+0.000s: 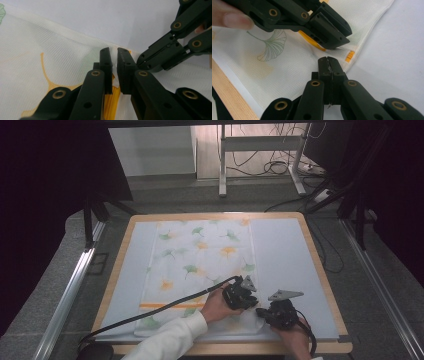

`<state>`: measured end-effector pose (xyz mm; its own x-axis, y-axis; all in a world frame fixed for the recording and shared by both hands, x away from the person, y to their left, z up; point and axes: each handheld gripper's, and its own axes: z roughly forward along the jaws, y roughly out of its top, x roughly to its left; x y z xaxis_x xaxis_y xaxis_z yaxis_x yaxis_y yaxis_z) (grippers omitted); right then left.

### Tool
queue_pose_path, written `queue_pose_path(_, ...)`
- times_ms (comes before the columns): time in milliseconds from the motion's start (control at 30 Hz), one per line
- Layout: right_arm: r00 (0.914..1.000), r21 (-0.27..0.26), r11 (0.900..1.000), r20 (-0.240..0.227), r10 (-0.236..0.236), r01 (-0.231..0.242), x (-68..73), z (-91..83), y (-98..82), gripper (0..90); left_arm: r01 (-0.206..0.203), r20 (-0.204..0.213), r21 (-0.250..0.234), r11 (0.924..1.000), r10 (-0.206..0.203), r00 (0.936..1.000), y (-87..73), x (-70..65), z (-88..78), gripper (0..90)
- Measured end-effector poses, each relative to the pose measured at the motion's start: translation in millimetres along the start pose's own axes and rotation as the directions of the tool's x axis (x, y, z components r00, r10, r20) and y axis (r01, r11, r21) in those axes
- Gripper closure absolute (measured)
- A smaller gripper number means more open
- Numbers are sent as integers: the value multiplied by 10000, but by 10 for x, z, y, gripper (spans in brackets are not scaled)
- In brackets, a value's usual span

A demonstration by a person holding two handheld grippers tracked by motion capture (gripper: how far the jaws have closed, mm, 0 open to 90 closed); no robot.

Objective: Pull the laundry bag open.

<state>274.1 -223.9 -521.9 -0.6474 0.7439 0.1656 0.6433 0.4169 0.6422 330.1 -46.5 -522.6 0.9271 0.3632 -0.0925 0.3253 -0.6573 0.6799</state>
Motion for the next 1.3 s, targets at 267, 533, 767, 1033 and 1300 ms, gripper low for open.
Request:
queue_pose_path(267, 9999, -17, 9999, -59, 140, -140, -15, 4, -2, 897, -149, -109, 36, 9999, 149, 9998, -33, -6, -25, 856)
queue_pose_path(533, 9995, 4, 9996, -154, 270, -270, -27, 2, -1, 897, -534, -104, 176, 9984, 536, 9985, -75, -24, -61, 892)
queue_pose_path(767, 9994, -27, 9995, -194, 301, -301, -34, 5, -2, 897, -600, 34, 227, 9979, 600, 9982, -92, -18, -99, 899)
queue_pose_path(1033, 9991, -2, 9994, -236, 359, -359, -41, 4, -2, 897, -637, 94, 265, 9976, 635, 9979, -104, -12, -110, 900)
queue_pose_path(1300, 9963, -87, 9966, -270, 822, -824, -85, -7, 46, 895, -322, 337, 111, 9994, 318, 9989, -119, 27, -93, 899)
